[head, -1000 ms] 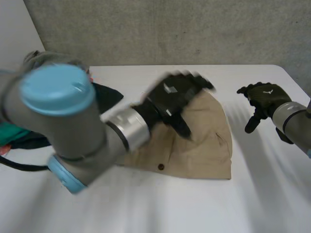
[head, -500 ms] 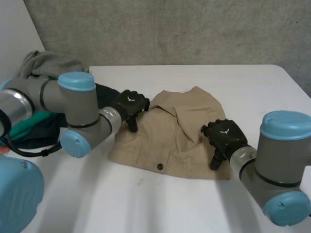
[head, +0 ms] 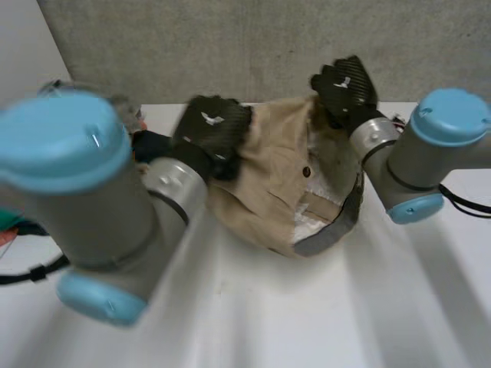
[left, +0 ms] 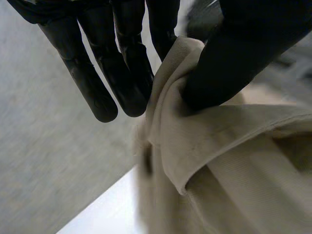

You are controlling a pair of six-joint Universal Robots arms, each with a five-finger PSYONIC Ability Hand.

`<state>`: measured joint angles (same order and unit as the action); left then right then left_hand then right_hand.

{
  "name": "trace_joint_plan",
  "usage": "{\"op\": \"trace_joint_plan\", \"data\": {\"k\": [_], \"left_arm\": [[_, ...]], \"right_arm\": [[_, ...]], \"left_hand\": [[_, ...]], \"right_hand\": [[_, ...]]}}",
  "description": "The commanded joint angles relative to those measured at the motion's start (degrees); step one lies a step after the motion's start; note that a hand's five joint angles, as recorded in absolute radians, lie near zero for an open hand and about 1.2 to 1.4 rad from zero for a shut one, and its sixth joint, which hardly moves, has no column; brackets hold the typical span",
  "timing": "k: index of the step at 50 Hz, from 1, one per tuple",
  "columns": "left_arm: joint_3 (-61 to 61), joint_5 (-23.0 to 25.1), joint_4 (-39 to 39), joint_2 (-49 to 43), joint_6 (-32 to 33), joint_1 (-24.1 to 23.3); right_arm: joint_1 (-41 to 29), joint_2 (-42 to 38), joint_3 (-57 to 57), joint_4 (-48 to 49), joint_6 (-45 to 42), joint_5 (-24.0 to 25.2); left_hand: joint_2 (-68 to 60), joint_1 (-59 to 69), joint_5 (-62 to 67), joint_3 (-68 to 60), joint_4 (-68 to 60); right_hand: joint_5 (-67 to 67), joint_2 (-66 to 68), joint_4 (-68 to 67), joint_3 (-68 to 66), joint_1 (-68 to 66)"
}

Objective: Fold the laundry.

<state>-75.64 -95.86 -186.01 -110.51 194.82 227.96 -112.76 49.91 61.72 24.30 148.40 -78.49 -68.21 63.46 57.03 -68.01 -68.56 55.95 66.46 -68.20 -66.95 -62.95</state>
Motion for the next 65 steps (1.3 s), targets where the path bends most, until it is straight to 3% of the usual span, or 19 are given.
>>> {"op": "trace_joint_plan", "data": {"k": [1,2,3,5,8,13,16,19,21,26,30,35,42,49,53,54,55,61,65], "left_arm": [[-1.0,0.14,-8.31,-9.0,-2.17,-9.11],[-0.13,-0.12,-8.05,-10.59,-2.08,-9.55],[0.93,-0.99,-6.48,-12.69,-2.17,-10.25],[1.64,-2.14,-4.02,-13.06,-2.17,-10.43],[1.55,-5.12,1.34,-10.08,-2.08,-9.38],[-1.33,-6.19,2.32,-0.61,-2.61,-4.03],[-3.54,-4.52,1.97,3.62,-2.96,-1.39],[-7.23,-0.83,1.36,8.29,-3.92,3.18],[-10.12,2.58,1.09,10.39,-5.15,7.03],[-14.17,11.03,1.62,8.48,-8.05,14.08],[-14.71,17.35,3.89,1.03,-10.86,18.82],[-11.72,19.83,7.06,-6.64,-12.01,20.68],[-5.84,19.74,10.76,-13.32,-14.91,17.71],[0.05,17.29,10.32,-19.03,-15.0,12.17],[4.27,13.51,10.32,-22.37,-14.65,9.35],[5.76,11.76,10.41,-22.99,-14.56,8.82],[6.38,10.7,10.58,-23.08,-14.47,8.64],[6.92,3.23,14.71,-14.93,-12.28,9.43],[1.57,2.16,15.51,2.26,-5.62,12.41]], "right_arm": [[-0.45,-5.26,1.03,11.38,5.14,9.76],[-0.18,-5.7,1.29,11.91,5.67,9.24],[0.52,-6.14,1.99,12.0,6.45,7.67],[1.13,-5.88,2.79,11.57,6.55,5.38],[2.28,-3.52,4.11,9.11,6.46,0.89],[4.21,4.64,5.08,-4.82,7.86,-7.01],[4.39,8.35,5.25,-12.93,9.18,-8.78],[4.39,12.92,5.86,-24.18,11.9,-10.19],[4.3,15.64,7.35,-32.76,14.53,-10.28],[3.25,20.57,14.29,-46.34,19.82,-8.35],[1.84,24.69,24.64,-43.74,21.58,-4.4],[-1.14,26.11,34.07,-36.7,21.75,-3.95],[-7.46,21.56,40.14,-24.58,25.79,-10.96],[-11.6,15.84,38.74,-20.78,28.7,-15.55],[-12.75,13.46,37.42,-17.36,28.52,-16.69],[-12.57,13.11,36.55,-15.96,28.09,-17.39],[-12.4,13.1,36.11,-15.42,27.82,-17.75],[-7.4,19.68,32.94,-18.23,20.45,-17.75],[0.5,29.95,28.39,-22.96,9.84,-14.51]], "left_hand": [[4.6,0.15,-3.41,4.4,4.94],[14.84,-10.09,-13.65,14.64,15.18],[33.59,-28.84,-32.4,33.39,33.93],[44.5,-39.75,-43.32,44.3,44.85],[58.21,-53.46,-57.03,58.01,58.56],[58.21,-53.46,-57.03,58.01,58.56],[58.21,-53.46,-57.03,58.01,58.56],[58.21,-53.46,-57.03,58.01,58.56],[51.49,-46.74,-50.31,51.29,51.84],[47.91,-43.16,-46.72,47.71,48.25],[47.75,-42.99,-46.56,47.54,48.09],[44.21,-39.46,-43.02,44.01,44.55],[44.38,-39.62,-43.19,44.17,44.72],[43.54,-38.79,-42.35,43.34,43.88],[21.4,-16.65,-20.21,21.2,21.75],[0.35,4.4,0.84,0.15,0.69],[-9.35,14.1,10.54,-9.55,-9.01],[-11.79,16.54,12.97,-11.99,-11.44],[-11.79,16.54,12.97,-11.99,-11.44]], "right_hand": [[-0.5,-1.0,2.74,1.5,-2.5],[-13.27,-13.77,15.51,14.27,10.27],[-37.21,-37.71,39.45,38.21,34.21],[-50.51,-51.02,52.75,51.51,47.51],[-55.95,-56.46,58.2,56.95,52.95],[-55.95,-56.46,58.2,56.95,52.95],[-55.95,-56.46,58.2,56.95,52.95],[-55.95,-56.46,58.2,56.95,52.95],[-55.95,-56.46,58.2,56.95,52.95],[-55.95,-56.46,58.2,56.95,52.95],[-55.95,-56.46,58.2,56.95,52.95],[-55.95,-56.46,58.2,56.95,52.95],[-55.95,-56.46,58.2,56.95,52.95],[-55.95,-56.46,58.2,56.95,52.95],[-26.62,-27.12,28.86,27.62,23.62],[-0.54,-1.04,2.78,1.54,-2.46],[12.55,12.04,-10.3,-11.55,-15.55],[14.05,13.54,-11.8,-13.05,-17.05],[14.05,13.54,-11.8,-13.05,-17.05]]}}
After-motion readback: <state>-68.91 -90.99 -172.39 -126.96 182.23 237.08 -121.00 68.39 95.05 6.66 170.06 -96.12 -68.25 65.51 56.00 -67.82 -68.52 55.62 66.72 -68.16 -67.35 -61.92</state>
